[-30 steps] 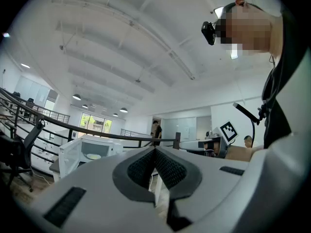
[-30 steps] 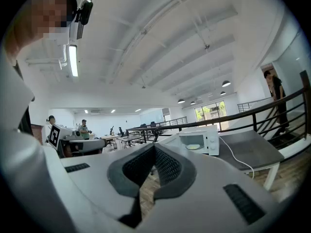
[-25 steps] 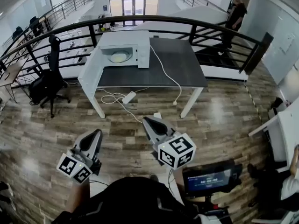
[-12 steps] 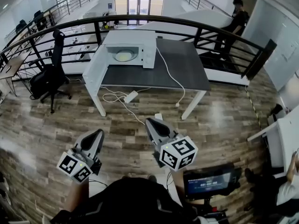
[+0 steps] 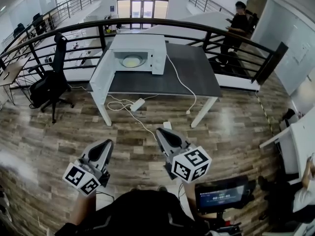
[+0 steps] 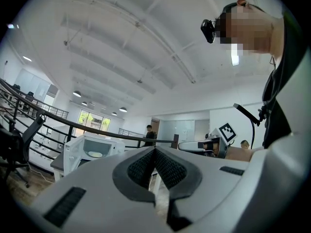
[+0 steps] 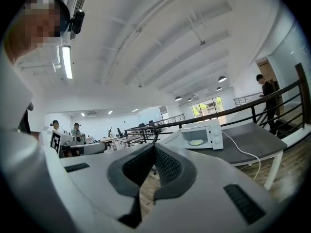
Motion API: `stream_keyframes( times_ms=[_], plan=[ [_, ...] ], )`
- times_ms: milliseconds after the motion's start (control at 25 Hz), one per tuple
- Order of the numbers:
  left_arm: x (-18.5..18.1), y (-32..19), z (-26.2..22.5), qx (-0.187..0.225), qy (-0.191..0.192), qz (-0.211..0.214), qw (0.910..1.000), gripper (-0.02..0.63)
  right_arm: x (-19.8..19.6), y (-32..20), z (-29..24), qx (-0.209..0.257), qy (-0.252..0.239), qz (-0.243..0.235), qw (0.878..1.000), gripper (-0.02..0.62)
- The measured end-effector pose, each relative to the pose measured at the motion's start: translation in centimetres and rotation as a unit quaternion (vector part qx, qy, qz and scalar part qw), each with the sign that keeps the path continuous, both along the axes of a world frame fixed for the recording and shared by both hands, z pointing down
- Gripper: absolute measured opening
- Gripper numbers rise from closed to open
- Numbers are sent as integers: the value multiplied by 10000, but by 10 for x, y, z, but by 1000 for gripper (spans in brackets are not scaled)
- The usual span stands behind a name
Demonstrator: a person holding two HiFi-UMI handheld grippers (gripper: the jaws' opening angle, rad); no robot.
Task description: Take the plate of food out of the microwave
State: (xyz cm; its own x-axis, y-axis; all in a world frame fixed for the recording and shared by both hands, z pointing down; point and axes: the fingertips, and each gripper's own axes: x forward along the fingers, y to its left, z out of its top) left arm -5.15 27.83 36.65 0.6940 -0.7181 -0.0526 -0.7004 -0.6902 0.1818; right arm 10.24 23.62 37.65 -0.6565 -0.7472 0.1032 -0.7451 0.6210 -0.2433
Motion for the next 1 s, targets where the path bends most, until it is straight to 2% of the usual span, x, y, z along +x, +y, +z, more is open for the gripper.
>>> stream_keyframes(
  times_ms=[280, 520, 760, 1000],
  plan=[
    [-20, -2, 9, -48, 86, 257, 9996, 2, -17, 9, 8, -89, -36, 281, 9996, 0],
    [-28, -10, 12, -62, 31, 360, 9993, 2, -27, -3, 11, -75, -36, 237, 9997, 0],
    [-24, -38, 8, -49, -19, 178, 9998, 2, -21, -40, 13, 84, -44, 287, 9995, 0],
    [-10, -75, -3, 71, -75, -62, 9999, 2, -10, -88, 7, 94, -156, 50, 9998, 0]
  ],
)
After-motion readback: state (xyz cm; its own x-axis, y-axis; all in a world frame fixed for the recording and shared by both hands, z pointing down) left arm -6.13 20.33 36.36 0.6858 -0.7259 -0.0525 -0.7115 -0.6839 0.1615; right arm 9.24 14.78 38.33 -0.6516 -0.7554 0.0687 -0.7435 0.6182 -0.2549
